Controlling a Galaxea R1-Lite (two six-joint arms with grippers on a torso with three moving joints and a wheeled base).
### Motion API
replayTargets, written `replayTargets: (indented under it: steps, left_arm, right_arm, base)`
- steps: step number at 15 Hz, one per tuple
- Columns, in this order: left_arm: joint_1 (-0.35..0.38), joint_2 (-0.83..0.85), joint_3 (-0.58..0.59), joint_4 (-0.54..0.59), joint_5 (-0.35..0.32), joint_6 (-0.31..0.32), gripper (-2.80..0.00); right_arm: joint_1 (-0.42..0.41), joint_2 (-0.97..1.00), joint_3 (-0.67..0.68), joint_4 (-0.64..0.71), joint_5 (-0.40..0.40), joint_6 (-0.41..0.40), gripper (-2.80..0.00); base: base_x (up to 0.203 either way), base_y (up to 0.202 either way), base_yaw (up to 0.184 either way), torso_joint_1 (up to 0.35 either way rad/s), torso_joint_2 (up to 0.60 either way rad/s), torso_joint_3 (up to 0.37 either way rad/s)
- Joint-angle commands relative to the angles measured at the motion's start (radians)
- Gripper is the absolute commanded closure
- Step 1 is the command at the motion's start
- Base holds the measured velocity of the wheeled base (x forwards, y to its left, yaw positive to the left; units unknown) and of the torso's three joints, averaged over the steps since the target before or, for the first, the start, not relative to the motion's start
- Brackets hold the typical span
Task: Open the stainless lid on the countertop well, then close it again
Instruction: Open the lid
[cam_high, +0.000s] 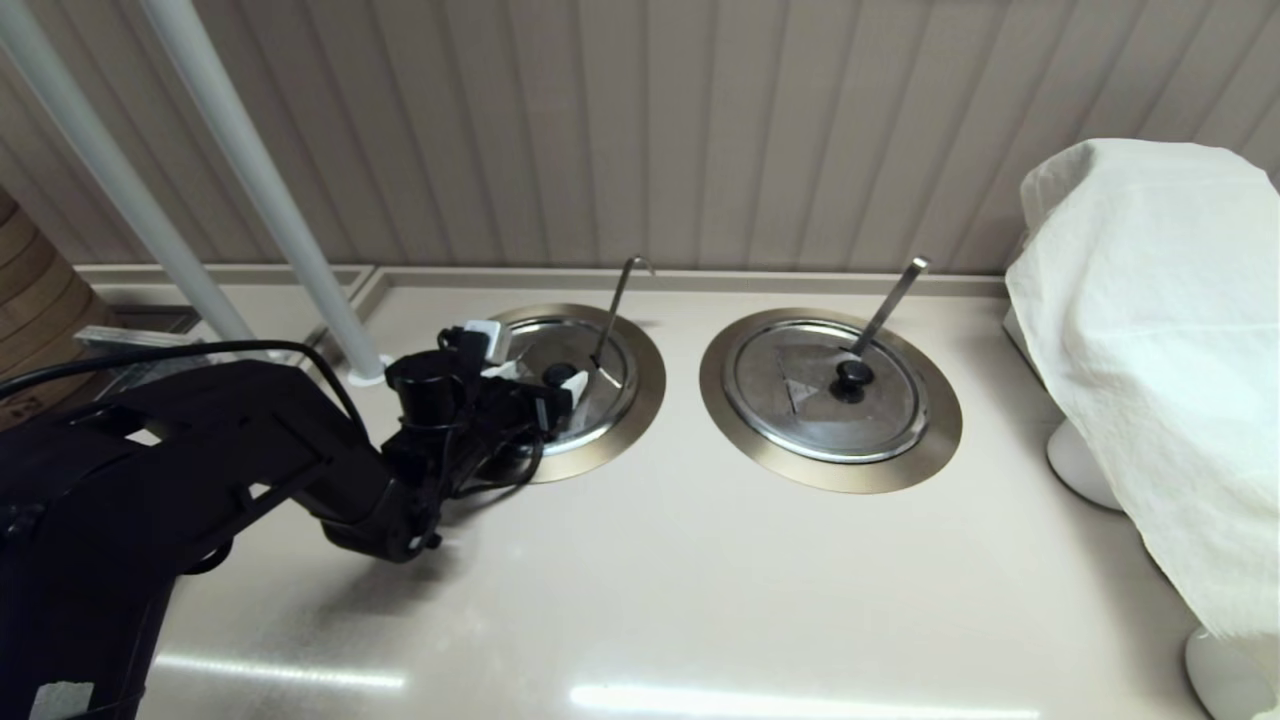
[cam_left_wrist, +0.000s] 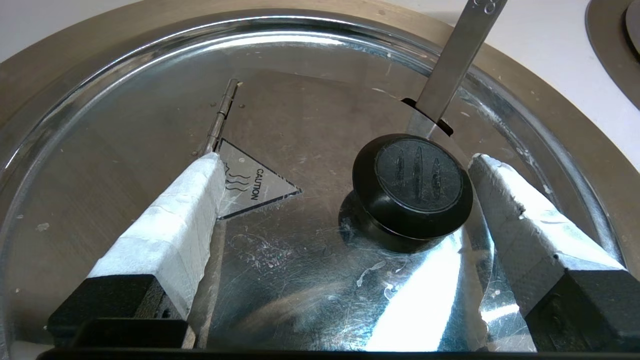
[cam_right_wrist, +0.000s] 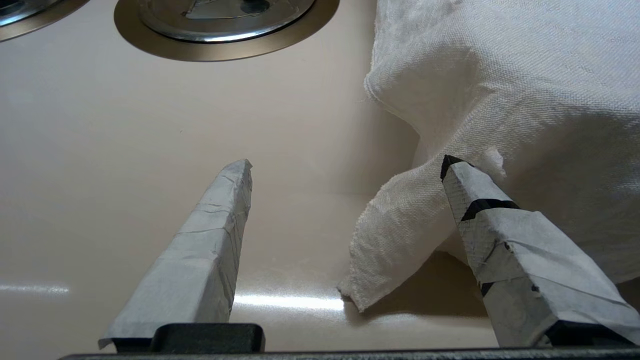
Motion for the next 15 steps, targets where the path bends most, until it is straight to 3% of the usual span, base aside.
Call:
replayTargets:
  steps: [1, 5, 15]
  left_arm:
    - [0.0, 0.002, 0.0, -0.007, 0.0, 0.006, -2.8]
    - [-0.002, 0.023, 0.001, -0.013, 0.005, 0.077, -2.8]
    - [0.0, 0.029, -0.028, -0.013, 0.023, 0.069, -2.8]
  right_arm:
    - [0.0, 0.0, 0.0, 0.0, 0.0, 0.0, -2.8]
    - [0.0, 0.0, 0.0, 0.0, 0.001, 0.0, -2.8]
    - [0.0, 0.0, 0.0, 0.0, 0.001, 0.0, -2.8]
  base:
    - [0.0, 0.0, 0.0, 0.0, 0.0, 0.0]
    - [0.0, 0.0, 0.0, 0.0, 0.0, 0.0]
    - [0.0, 0.0, 0.0, 0.0, 0.0, 0.0]
